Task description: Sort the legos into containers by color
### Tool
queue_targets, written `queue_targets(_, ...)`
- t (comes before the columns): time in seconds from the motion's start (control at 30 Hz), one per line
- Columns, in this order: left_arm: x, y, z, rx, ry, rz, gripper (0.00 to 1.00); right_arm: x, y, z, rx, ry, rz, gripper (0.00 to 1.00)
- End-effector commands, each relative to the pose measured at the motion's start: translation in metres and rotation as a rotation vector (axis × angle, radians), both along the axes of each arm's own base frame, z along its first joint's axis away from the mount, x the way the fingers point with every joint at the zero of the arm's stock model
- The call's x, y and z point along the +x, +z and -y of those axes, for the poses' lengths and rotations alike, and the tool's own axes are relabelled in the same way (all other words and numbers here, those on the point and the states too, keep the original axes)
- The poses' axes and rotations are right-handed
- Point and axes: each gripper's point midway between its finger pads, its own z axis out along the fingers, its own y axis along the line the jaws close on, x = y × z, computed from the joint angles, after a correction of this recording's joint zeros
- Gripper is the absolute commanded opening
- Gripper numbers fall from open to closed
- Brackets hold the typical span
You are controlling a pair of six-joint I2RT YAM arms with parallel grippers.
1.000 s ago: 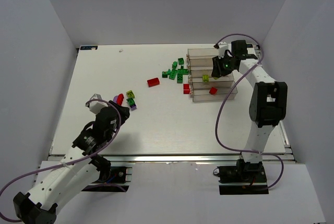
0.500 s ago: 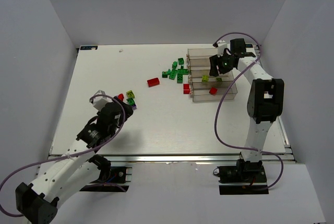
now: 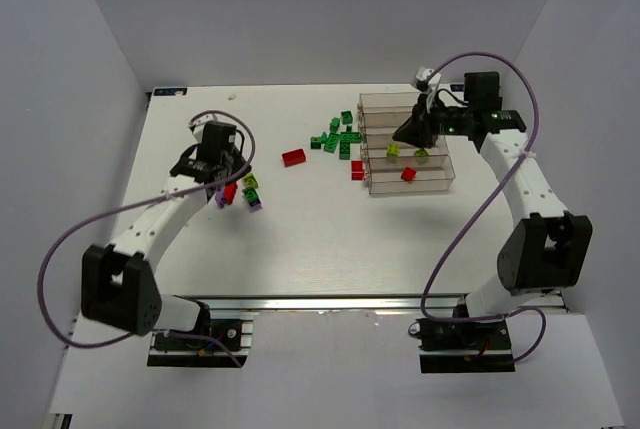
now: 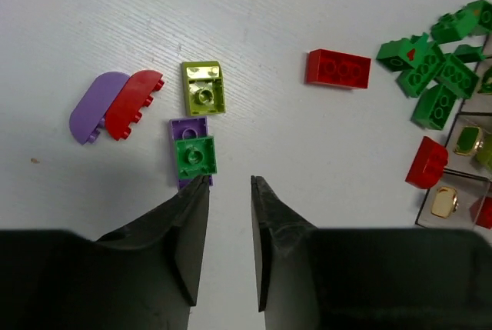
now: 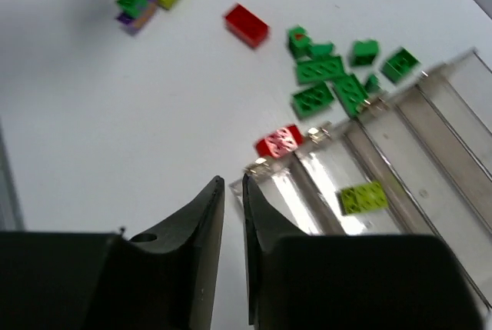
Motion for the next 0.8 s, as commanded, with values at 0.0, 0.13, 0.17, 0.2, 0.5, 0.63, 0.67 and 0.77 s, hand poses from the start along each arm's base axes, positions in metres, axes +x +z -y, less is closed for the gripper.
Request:
queue_targets(0.0, 0.020, -0.006, 0.008, 0.008, -0.127, -0.067, 0.38, -0.037, 0.000, -0.022, 0.075, 0.137, -0.018, 0.20)
queue_targets(0.13, 0.037, -0.025, 0.011, 0.027, -0.153, -0.141, 0.47, -0.048, -0.004, -0.022, 0.059, 0.117, -0.023, 0.48)
queue_targets(0.17, 0.039, -0.029, 0.012, 0.033, -0.156, -0.152, 0.48, -0.046, -0.003, -0.021, 0.049, 0.104, -0.006, 0.50)
queue_targets(0.2, 0.044, -0.035, 0.012, 0.039, -0.158, -0.168, 0.48, -0.046, -0.007, -0.020, 0.044, 0.098, -0.010, 0.52)
queue_targets(0.5, 0.060, -0.067, 0.011, 0.094, -0.160, -0.236, 0.60, -0.048, -0.009, -0.023, 0.079, 0.083, -0.046, 0.57)
queue_targets(0.63, 0.061, -0.081, 0.008, 0.112, -0.152, -0.266, 0.61, -0.049, -0.006, -0.025, 0.096, 0.079, -0.055, 0.58)
queue_targets(0.67, 0.060, -0.087, 0.007, 0.113, -0.151, -0.278, 0.61, -0.050, -0.006, -0.024, 0.098, 0.075, -0.057, 0.59)
queue_targets(0.77, 0.060, -0.097, 0.006, 0.122, -0.149, -0.296, 0.62, -0.049, -0.006, -0.023, 0.098, 0.067, -0.051, 0.59)
